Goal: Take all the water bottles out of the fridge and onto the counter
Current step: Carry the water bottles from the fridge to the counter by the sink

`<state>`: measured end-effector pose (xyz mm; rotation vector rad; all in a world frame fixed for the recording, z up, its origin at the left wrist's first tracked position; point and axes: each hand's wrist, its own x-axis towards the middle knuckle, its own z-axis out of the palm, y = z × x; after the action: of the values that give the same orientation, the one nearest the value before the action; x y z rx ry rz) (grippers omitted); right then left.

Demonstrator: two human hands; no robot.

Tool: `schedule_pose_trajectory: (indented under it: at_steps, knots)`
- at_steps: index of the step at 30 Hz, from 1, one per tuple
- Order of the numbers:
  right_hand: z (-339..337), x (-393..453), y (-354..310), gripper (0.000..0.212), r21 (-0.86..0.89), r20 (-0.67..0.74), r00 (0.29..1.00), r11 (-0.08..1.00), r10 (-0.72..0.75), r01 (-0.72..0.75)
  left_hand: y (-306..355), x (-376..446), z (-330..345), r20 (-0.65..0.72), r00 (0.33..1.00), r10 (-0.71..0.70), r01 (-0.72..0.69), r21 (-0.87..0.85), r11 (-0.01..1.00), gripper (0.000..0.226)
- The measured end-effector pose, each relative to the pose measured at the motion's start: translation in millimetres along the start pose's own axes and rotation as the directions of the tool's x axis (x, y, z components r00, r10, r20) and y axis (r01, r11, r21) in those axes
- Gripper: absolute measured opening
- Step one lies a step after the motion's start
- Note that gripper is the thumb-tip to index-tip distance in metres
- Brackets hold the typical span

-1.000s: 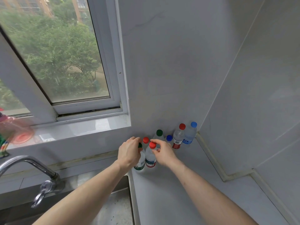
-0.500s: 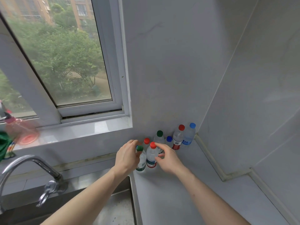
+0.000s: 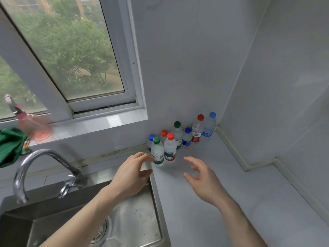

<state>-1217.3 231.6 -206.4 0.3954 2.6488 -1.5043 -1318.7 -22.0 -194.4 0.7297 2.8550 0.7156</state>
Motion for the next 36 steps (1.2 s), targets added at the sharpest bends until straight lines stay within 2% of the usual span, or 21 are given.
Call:
schedule_pose_trajectory:
  at_steps: [6, 10, 17, 22, 26, 30, 33, 36]
  knots:
    - [-4, -58, 6, 0.054, -0.009, -0.097, 0.994, 0.999, 0.051, -0.052, 21, -17, 2, 0.097, 0.987, 0.131, -0.128, -0.037, 0.991, 0.032]
    - [-5, -107, 11, 0.053, -0.018, -0.175, 0.976, 0.99, 0.133, -0.139, 36, -31, 4, 0.16, 0.958, 0.236, -0.232, -0.045, 0.972, 0.033]
    - [18, -193, 1, 0.055, -0.012, -0.316, 0.92, 0.969, 0.231, -0.247, 62, -73, 9, 0.272, 0.874, 0.403, -0.383, -0.127, 0.915, 0.034]
    - [50, -272, -14, 0.053, 0.039, -0.476, 0.82, 0.939, 0.317, -0.341, 74, -114, 17, 0.349, 0.743, 0.571, -0.526, -0.222, 0.821, 0.035]
    - [69, -334, -23, 0.053, 0.077, -0.548, 0.742, 0.907, 0.386, -0.415, 92, -145, 20, 0.393, 0.643, 0.657, -0.608, -0.259, 0.75, 0.034]
    - [77, -395, -32, 0.054, 0.122, -0.647, 0.632, 0.877, 0.426, -0.465, 121, -171, 25, 0.416, 0.519, 0.747, -0.684, -0.321, 0.655, 0.034]
    - [81, -451, -38, 0.057, 0.182, -0.733, 0.509, 0.851, 0.451, -0.492, 157, -199, 27, 0.424, 0.39, 0.817, -0.745, -0.376, 0.551, 0.037]
    - [83, -497, -45, 0.058, 0.217, -0.781, 0.423, 0.836, 0.458, -0.504, 191, -227, 27, 0.417, 0.321, 0.85, -0.768, -0.411, 0.491, 0.039]
